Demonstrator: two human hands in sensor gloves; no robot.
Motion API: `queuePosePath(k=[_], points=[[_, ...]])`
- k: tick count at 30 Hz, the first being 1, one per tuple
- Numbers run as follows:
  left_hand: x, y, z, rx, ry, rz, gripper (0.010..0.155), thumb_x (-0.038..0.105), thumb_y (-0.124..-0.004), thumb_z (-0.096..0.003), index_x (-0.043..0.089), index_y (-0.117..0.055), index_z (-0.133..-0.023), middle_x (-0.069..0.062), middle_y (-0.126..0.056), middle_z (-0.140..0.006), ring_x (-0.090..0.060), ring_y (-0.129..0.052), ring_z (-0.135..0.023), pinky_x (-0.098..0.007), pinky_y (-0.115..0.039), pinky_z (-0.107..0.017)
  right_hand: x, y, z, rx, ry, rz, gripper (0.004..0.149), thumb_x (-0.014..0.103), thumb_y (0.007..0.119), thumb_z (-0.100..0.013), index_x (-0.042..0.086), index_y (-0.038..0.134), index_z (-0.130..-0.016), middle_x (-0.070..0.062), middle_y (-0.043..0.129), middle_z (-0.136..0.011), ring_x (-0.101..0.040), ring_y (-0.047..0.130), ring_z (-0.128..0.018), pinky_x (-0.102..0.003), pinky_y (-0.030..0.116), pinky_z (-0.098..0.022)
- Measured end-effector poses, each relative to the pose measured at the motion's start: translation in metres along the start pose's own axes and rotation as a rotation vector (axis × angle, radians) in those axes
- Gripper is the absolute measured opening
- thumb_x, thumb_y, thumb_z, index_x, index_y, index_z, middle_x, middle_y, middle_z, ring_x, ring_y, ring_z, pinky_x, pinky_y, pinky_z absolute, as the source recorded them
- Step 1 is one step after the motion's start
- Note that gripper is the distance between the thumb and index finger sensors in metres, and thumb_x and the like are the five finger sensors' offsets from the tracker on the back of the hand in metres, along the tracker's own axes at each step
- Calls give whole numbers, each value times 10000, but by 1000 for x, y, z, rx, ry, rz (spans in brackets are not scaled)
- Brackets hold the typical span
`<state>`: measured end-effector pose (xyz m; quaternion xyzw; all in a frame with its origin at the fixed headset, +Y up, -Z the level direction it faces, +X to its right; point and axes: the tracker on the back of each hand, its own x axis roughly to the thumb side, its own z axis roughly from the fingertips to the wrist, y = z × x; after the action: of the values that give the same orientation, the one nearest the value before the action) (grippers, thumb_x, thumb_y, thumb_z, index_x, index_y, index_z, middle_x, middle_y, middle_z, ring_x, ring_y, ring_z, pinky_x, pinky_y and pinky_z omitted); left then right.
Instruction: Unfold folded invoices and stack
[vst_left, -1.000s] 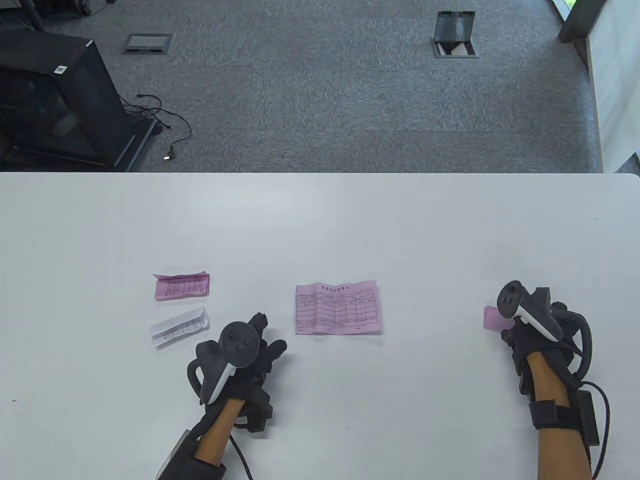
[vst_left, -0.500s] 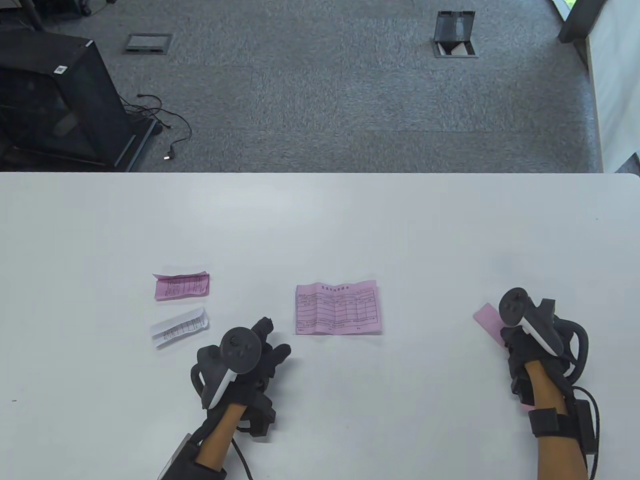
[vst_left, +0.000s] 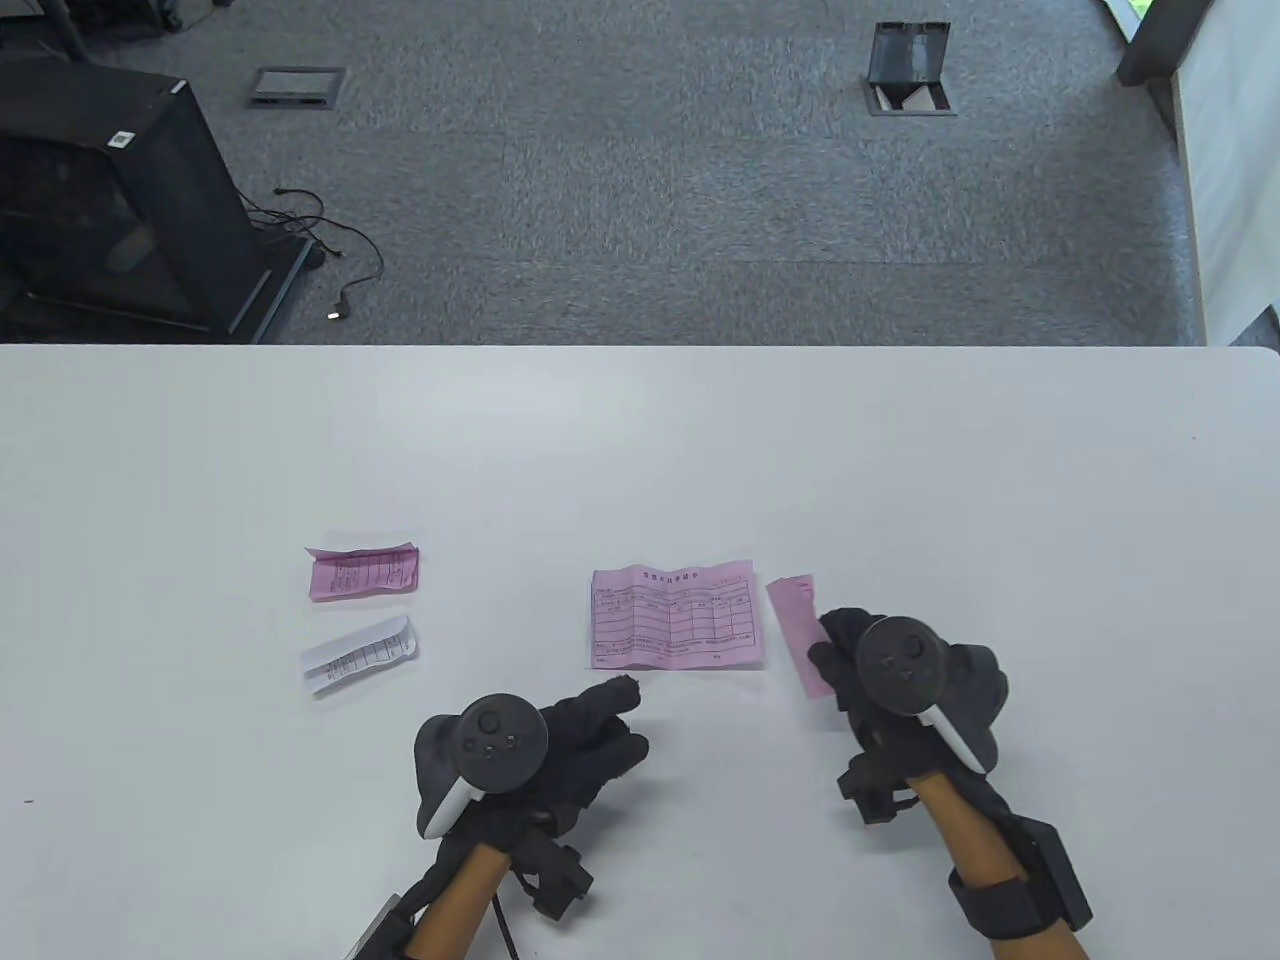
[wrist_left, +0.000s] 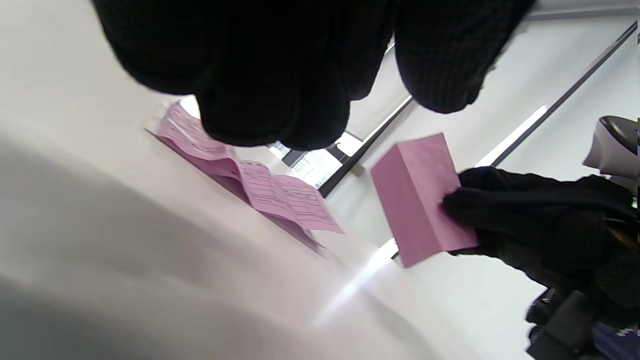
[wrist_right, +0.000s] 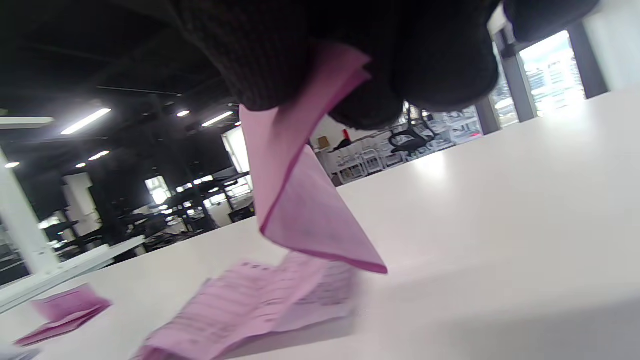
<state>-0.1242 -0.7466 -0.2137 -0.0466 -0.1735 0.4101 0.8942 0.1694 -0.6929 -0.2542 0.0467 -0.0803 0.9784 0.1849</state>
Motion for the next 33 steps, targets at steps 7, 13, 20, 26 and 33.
queuePosePath(k=[7, 13, 20, 26, 33], points=[[-1, -12, 1, -28, -12, 200, 564, 457, -816, -484, 227, -740, -993, -107, -965, -809, -303, -943, -646, -425, -809, -469, 57, 26, 27, -17, -147, -6, 381, 389, 800, -433, 250, 776, -787, -20, 921, -639, -275, 895, -586, -618, 596, -626], [-10, -25, 1, -139, 99, 227, 634, 478, -789, -497, 167, -678, -1039, -164, -923, -870, -342, -921, -670, -399, -807, -432, 66, 48, 45, -9, -157, -53, 379, 395, 795, -436, 256, 768, -787, -14, 914, -647, -271, 890, -594, -610, 599, -629], [-9, -34, 5, -90, 148, 415, 786, 540, -776, -489, 153, -486, -1108, -231, -753, -1013, -393, -835, -776, -409, -783, -478, 78, 45, 62, -96, -225, 13, 381, 410, 787, -442, 261, 757, -792, -7, 908, -660, -266, 886, -611, -603, 602, -631], [-11, -44, 6, 17, 243, 605, 758, 546, -780, -490, 133, -549, -1082, -254, -743, -1006, -421, -809, -796, -444, -767, -509, 85, 51, 69, -132, -275, 77, 383, 420, 784, -445, 263, 750, -793, -2, 902, -667, -265, 883, -622, -602, 600, -635], [-16, -39, 7, 102, 289, 568, 468, 417, -739, -556, 198, -754, -969, -187, -893, -900, -361, -913, -702, -416, -820, -457, 84, 57, 68, -62, -250, 21, 408, 445, 776, -441, 267, 738, -806, -5, 897, -699, -272, 878, -655, -608, 594, -639]])
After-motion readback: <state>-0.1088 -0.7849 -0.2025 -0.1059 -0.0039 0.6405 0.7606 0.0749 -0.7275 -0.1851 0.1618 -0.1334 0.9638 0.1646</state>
